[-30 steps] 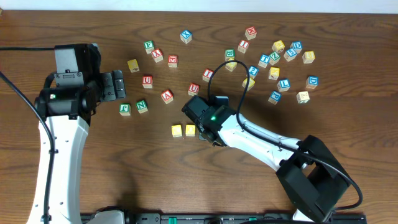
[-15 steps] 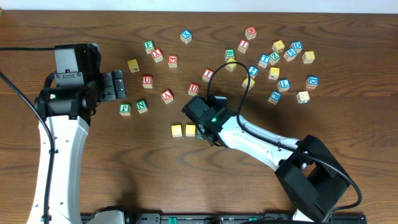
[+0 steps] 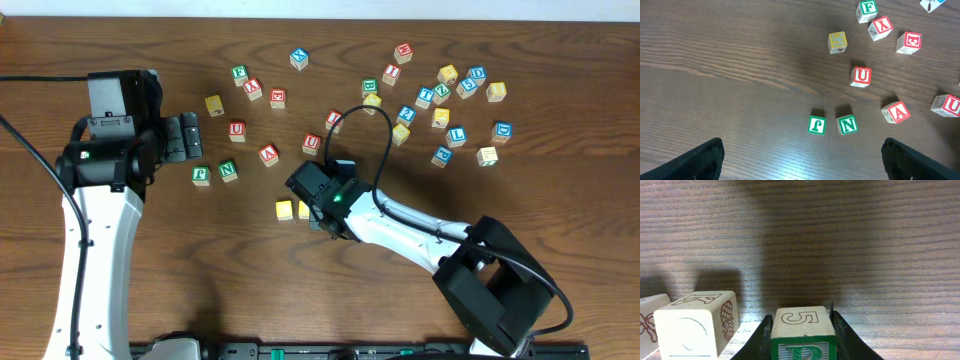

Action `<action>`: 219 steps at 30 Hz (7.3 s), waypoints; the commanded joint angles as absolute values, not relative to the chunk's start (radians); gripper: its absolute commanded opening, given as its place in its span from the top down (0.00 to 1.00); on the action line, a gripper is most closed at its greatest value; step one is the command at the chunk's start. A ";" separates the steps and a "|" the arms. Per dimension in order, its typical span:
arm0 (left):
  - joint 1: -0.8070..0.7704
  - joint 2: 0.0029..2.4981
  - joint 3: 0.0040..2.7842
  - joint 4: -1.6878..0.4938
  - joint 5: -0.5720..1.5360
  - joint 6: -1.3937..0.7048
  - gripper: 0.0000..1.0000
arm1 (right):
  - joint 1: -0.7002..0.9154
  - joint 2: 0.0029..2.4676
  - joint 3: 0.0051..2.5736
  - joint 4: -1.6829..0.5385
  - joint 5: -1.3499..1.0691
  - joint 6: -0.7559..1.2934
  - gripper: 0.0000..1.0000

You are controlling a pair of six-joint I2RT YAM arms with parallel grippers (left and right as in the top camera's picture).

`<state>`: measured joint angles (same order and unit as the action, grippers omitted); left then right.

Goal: Spell out CORL
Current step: 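Lower the R block beside the K block and open the right gripper, then raise the right gripper and move it to the top-right blocks, then lower the right gripper onto the blue L block and grasp it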

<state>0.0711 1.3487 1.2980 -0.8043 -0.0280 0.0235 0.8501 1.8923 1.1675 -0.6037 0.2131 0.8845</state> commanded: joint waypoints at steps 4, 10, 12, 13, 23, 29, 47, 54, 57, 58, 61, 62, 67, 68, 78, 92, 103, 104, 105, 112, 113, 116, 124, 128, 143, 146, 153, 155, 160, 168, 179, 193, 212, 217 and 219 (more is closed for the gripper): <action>0.075 1.354 1.302 -0.804 -0.022 0.030 0.01 | 0.852 1.903 1.161 -0.599 0.234 0.888 0.98; 0.075 1.354 1.302 -0.804 -0.022 0.030 0.01 | 0.852 1.917 1.161 -0.582 0.256 0.881 0.98; 0.075 1.354 1.302 -0.804 -0.022 0.030 0.01 | 0.852 1.917 1.161 -0.572 0.257 0.873 0.98; 0.075 1.354 1.302 -0.804 -0.022 0.030 0.01 | 0.852 1.917 1.161 -0.565 0.259 0.867 0.98; 0.075 1.354 1.302 -0.804 -0.022 0.030 0.01 | 0.850 1.936 1.161 -0.534 0.271 0.848 0.98; 0.075 1.354 1.302 -0.804 -0.022 0.030 0.01 | 0.849 1.936 1.161 -0.534 0.271 0.848 0.98; 0.075 1.354 1.302 -0.804 -0.022 0.030 0.01 | 0.849 1.936 1.161 -0.534 0.271 0.848 0.70; 0.075 1.354 1.302 -0.804 -0.022 0.030 0.01 | 0.849 1.936 1.161 -0.534 0.271 0.847 0.68; 0.075 1.354 1.302 -0.804 -0.022 0.030 0.01 | 0.849 1.936 1.163 -0.535 0.271 0.847 0.66; 0.075 1.354 1.302 -0.804 -0.022 0.030 0.01 | 0.849 1.936 1.163 -0.535 0.271 0.847 0.66; 0.075 1.354 1.302 -0.804 -0.022 0.030 0.01 | 0.849 1.935 1.164 -0.536 0.271 0.836 0.64; 0.075 1.354 1.302 -0.804 -0.022 0.030 0.01 | 0.849 1.935 1.165 -0.537 0.271 0.834 0.64; 0.075 1.354 1.302 -0.804 -0.022 0.030 0.01 | 0.849 1.930 1.167 -0.543 0.271 0.832 0.63; 0.075 1.354 1.302 -0.804 -0.022 0.030 0.01 | 0.849 1.920 1.167 -0.548 0.275 0.829 0.62; 0.075 1.354 1.302 -0.804 -0.022 0.030 0.01 | 0.849 1.869 1.168 -0.567 0.287 0.812 0.59; 0.075 1.354 1.302 -0.804 -0.022 0.030 0.01 | 0.852 1.822 1.238 -0.627 0.318 0.725 0.54; 0.075 1.354 1.302 -0.804 -0.022 0.030 0.01 | 0.814 1.739 1.618 -0.934 0.715 0.493 0.27; 0.075 1.354 1.302 -0.804 -0.022 0.030 0.01 | 0.792 1.739 1.666 -0.960 0.751 0.464 0.24; 0.075 1.354 1.302 -0.804 -0.022 0.030 0.01 | 0.780 1.739 1.689 -0.973 0.758 0.448 0.23; 0.075 1.354 1.302 -0.804 -0.022 0.030 0.01 | 0.603 1.739 1.788 -1.036 0.745 0.364 0.12; 0.075 1.354 1.302 -0.804 -0.022 0.030 0.01 | 0.567 1.739 1.790 -1.042 0.731 0.344 0.07; 0.075 1.354 1.302 -0.804 -0.022 0.030 0.01 | 0.485 1.739 1.790 -1.061 0.674 0.307 0.04; 0.075 1.354 1.302 -0.804 -0.022 0.030 0.01 | 0.187 1.739 1.790 -1.103 0.257 0.061 0.01; 0.075 1.354 1.302 -0.804 -0.022 0.030 0.01 | 0.095 1.739 1.790 -1.092 0.137 0.059 0.01; 0.075 1.354 1.302 -0.804 -0.022 0.030 0.01 | 0.047 1.751 1.716 -1.068 0.068 0.059 0.01; 0.075 1.354 1.302 -0.804 -0.022 0.030 0.01 | 0.047 1.753 1.618 -0.991 0.068 0.066 0.01; 0.075 1.354 1.302 -0.804 -0.022 0.030 0.01 | 0.047 1.753 1.374 -0.757 0.067 0.067 0.01; 0.075 1.354 1.302 -0.804 -0.022 0.030 0.01 | 0.047 1.753 1.319 -0.696 0.068 0.074 0.01; 0.075 1.354 1.302 -0.804 -0.022 0.030 0.01 | 0.047 1.760 1.240 -0.605 0.068 0.101 0.20; 0.075 1.354 1.302 -0.804 -0.022 0.030 0.01 | 0.042 2.009 1.598 -0.951 0.072 0.107 0.10; 0.075 1.354 1.302 -0.804 -0.022 0.030 0.01 | 0.035 2.179 1.941 -1.144 0.072 0.133 0.07; 0.075 1.354 1.302 -0.804 -0.022 0.030 0.01 | 0.023 2.273 1.935 -1.232 0.072 0.168 0.18; 0.075 1.354 1.302 -0.804 -0.022 0.030 0.01 | 0.036 2.276 1.933 -1.215 -0.040 0.006 0.26; 0.075 1.354 1.302 -0.804 -0.022 0.030 0.01 | 0.036 2.276 1.923 -1.201 -0.028 0.014 0.30; 0.075 1.354 1.302 -0.804 -0.022 0.030 0.01 | 0.038 2.276 1.910 -1.184 -0.015 0.021 0.30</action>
